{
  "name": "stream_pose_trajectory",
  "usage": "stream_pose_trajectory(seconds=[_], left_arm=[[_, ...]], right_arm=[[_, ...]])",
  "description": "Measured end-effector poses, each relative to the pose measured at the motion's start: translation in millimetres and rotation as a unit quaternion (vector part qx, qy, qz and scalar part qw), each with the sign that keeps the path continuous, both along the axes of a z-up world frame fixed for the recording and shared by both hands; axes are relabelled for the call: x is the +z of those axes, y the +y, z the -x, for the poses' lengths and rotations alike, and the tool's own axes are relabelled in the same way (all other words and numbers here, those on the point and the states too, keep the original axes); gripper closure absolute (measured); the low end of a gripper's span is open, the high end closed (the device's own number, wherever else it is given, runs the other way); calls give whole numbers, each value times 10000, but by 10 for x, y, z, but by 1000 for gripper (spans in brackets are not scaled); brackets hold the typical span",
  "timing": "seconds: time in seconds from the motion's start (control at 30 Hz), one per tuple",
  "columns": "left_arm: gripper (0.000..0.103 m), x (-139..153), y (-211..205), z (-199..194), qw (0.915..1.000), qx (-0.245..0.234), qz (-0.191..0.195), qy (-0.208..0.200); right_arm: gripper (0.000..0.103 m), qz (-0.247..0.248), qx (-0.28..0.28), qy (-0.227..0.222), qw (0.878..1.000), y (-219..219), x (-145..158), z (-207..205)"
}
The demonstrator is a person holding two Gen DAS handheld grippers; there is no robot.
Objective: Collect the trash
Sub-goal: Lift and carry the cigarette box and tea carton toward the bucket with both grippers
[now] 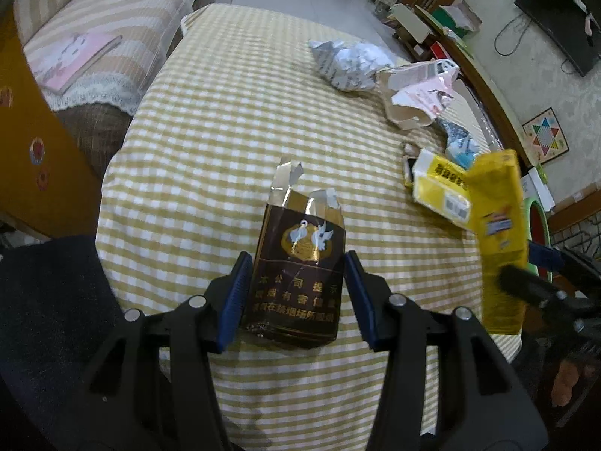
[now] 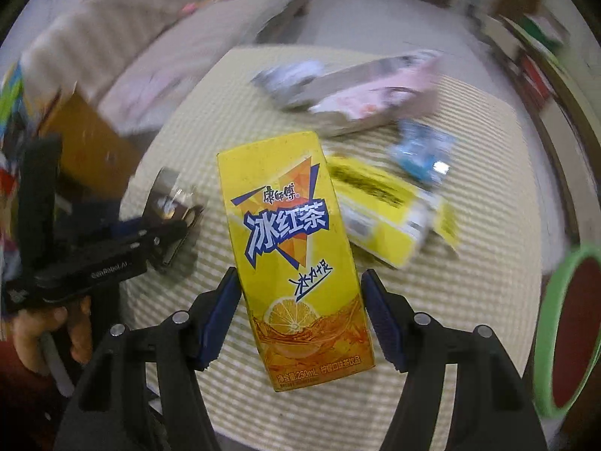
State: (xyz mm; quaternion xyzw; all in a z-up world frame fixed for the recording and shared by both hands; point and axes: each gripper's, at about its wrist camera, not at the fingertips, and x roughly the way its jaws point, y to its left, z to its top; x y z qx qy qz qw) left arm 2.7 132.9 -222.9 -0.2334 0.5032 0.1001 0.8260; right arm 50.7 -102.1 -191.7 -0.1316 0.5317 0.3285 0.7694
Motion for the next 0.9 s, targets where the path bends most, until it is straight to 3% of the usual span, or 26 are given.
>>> stream_pose_trajectory(seconds=[0.17, 0.27, 0.53, 0.9], left_arm=[[55, 272, -170, -120, 9993, -207, -159, -255], [55, 470, -338, -219, 9977, -412, -238, -474], [55, 869, -822, -473, 9905, -952, -324, -939], [55, 1220, -1312, -776, 9774, -1506, -543, -1378]], right_arm=[[39, -799, -1024, 78, 9915, -468, 263, -64], [39, -1081, -1350, -19, 9849, -681, 424, -67], [39, -1335, -1746, -419, 9746, -1063, 752, -37], [39, -1531, -2310, -593, 9590, -1531, 843, -84]])
